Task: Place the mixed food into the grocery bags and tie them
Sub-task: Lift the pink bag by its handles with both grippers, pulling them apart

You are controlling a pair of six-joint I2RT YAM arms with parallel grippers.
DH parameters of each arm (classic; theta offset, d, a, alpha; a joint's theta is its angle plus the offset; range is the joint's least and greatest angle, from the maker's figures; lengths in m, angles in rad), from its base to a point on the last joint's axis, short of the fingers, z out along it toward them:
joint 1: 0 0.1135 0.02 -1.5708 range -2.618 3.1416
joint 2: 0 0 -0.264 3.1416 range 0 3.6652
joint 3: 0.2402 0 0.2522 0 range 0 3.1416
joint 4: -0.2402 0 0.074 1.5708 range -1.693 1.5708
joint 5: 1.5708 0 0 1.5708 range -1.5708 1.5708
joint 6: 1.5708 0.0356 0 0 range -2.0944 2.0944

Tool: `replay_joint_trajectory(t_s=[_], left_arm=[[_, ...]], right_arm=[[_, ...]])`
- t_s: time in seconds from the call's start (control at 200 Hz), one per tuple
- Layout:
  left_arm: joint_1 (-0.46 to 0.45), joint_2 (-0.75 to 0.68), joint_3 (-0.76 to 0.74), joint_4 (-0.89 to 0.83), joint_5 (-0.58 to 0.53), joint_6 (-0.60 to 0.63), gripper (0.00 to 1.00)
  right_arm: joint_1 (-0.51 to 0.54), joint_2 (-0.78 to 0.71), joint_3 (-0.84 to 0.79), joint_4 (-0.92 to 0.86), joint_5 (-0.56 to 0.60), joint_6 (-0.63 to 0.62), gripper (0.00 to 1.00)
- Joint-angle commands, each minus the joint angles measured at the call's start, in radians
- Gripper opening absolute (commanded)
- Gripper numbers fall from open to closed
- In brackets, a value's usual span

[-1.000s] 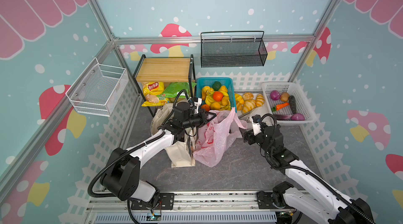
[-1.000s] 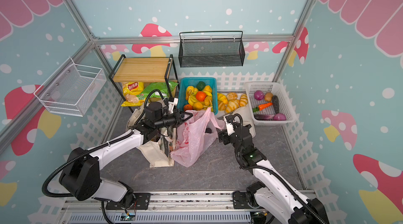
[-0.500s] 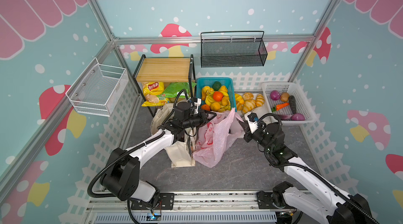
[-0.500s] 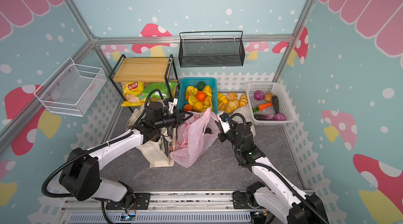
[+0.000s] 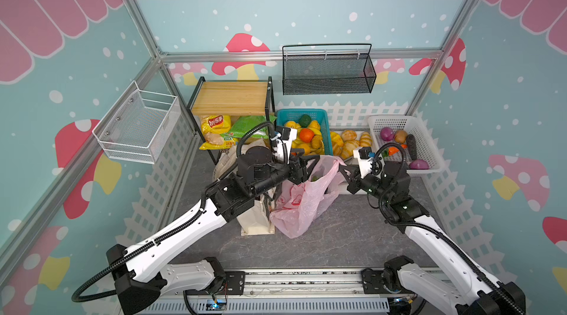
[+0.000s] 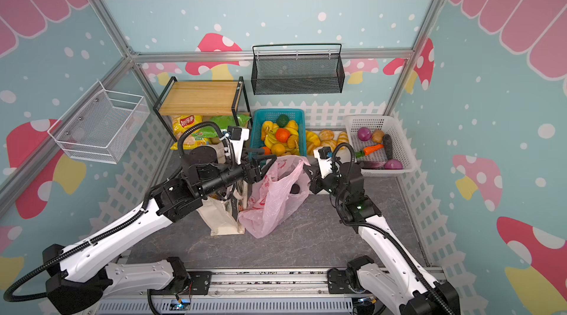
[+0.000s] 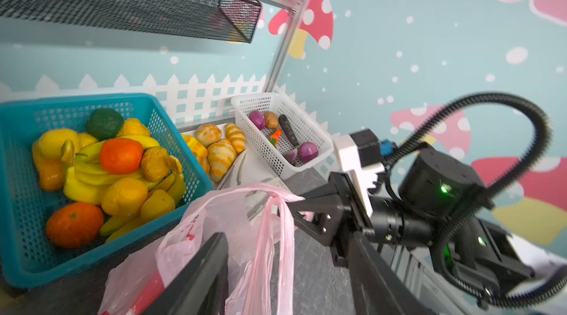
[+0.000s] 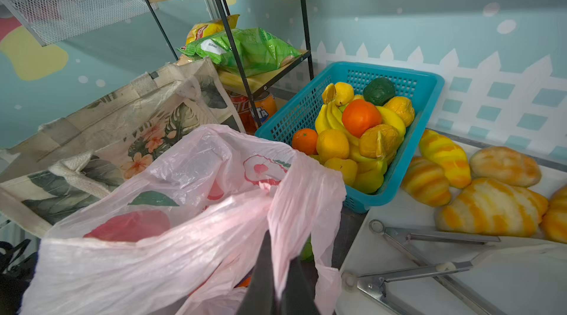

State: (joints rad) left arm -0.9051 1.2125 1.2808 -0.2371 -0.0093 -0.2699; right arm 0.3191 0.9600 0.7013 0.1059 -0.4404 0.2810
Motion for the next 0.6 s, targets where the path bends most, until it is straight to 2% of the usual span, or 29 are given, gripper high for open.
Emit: replay_joint_trajectory(t_s=[0.0, 0.265, 0.35, 0.425, 0.495, 0.545, 0.595], left_arm=[[-0.062, 0.083, 0.057, -0.176, -0.114, 0.237, 0.66], [-0.152, 0.292, 0.205, -0.293, -0.265, 0.387, 0.67], [-0.159, 0.347, 0.232, -0.297, -0.286, 0.403, 0.64], [-0.159, 0.381, 0.247, -0.291, -0.286, 0.401, 0.56], [-0.159, 0.398, 0.253, -0.285, -0.287, 0.389, 0.45], [-0.159, 0.395, 0.253, -0.279, -0.292, 0.378, 0.35], [-0.159, 0.372, 0.244, -0.262, -0.298, 0.363, 0.18]], right_arm=[[-0.020, 0.010, 0.035, -0.005, -0.087, 0.052, 0.00], [-0.072, -0.001, 0.018, 0.007, -0.113, 0.105, 0.00], [-0.082, -0.006, 0.005, 0.014, -0.113, 0.117, 0.00], [-0.090, -0.016, -0.007, 0.016, -0.104, 0.124, 0.00], [-0.097, -0.031, -0.014, 0.015, -0.092, 0.127, 0.00], [-0.101, -0.049, -0.018, 0.014, -0.085, 0.122, 0.00], [-0.102, -0.075, -0.020, 0.013, -0.082, 0.108, 0.00]])
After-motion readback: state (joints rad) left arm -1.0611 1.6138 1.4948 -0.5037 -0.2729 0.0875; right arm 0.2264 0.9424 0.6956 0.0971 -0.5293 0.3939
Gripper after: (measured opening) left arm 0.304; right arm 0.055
